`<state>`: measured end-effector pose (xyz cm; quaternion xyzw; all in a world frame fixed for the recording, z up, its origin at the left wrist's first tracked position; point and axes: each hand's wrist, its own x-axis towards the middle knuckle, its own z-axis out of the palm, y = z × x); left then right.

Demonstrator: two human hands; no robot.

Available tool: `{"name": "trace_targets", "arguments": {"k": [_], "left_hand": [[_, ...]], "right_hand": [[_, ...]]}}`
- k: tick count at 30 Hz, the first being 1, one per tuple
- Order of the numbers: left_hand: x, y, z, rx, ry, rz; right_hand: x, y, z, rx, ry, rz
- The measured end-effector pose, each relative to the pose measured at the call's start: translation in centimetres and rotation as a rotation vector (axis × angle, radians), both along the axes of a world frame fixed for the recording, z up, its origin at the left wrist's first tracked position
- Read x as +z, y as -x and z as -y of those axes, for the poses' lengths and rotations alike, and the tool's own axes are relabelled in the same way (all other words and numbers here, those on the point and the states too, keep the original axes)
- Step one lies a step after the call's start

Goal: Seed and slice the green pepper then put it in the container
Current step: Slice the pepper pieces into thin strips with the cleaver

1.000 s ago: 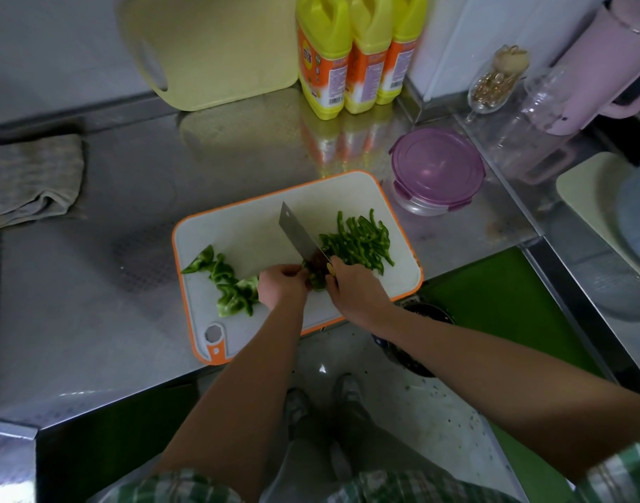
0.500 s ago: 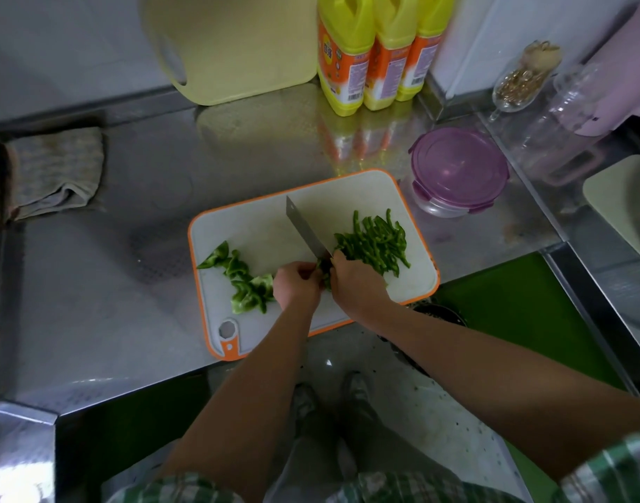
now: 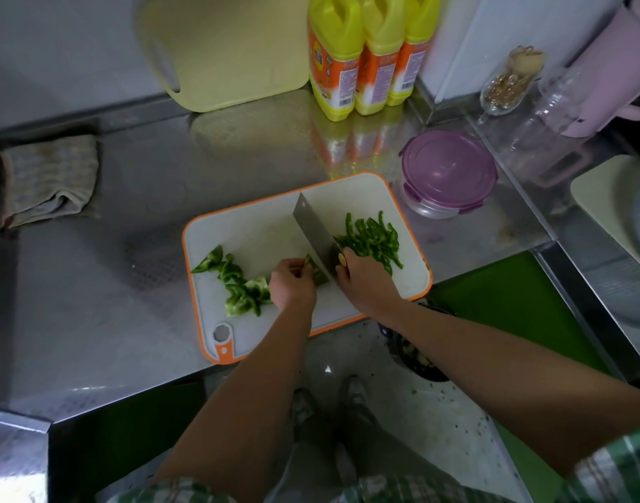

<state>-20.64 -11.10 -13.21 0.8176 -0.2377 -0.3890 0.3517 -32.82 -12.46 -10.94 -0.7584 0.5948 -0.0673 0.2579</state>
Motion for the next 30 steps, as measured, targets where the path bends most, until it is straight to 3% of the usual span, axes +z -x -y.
{"name": "trace_targets", "arguments": {"k": [6, 22, 30], "left_hand": [[0.0, 0.3, 0.3, -0.006, -0.054, -0.034], [-0.7, 0.0, 0.8, -0.022, -0.108, 0.036], [-0.6, 0.3, 0.6, -0.188, -0.119, 0.137]], "right_hand": [[0.4, 0.3, -0.5, 0.032, 0.032, 0.08], [0.1, -0.6, -0.7, 0.091, -0.054, -0.107], [-0.4, -1.5, -0.4, 0.033, -0.091, -0.104]]}}
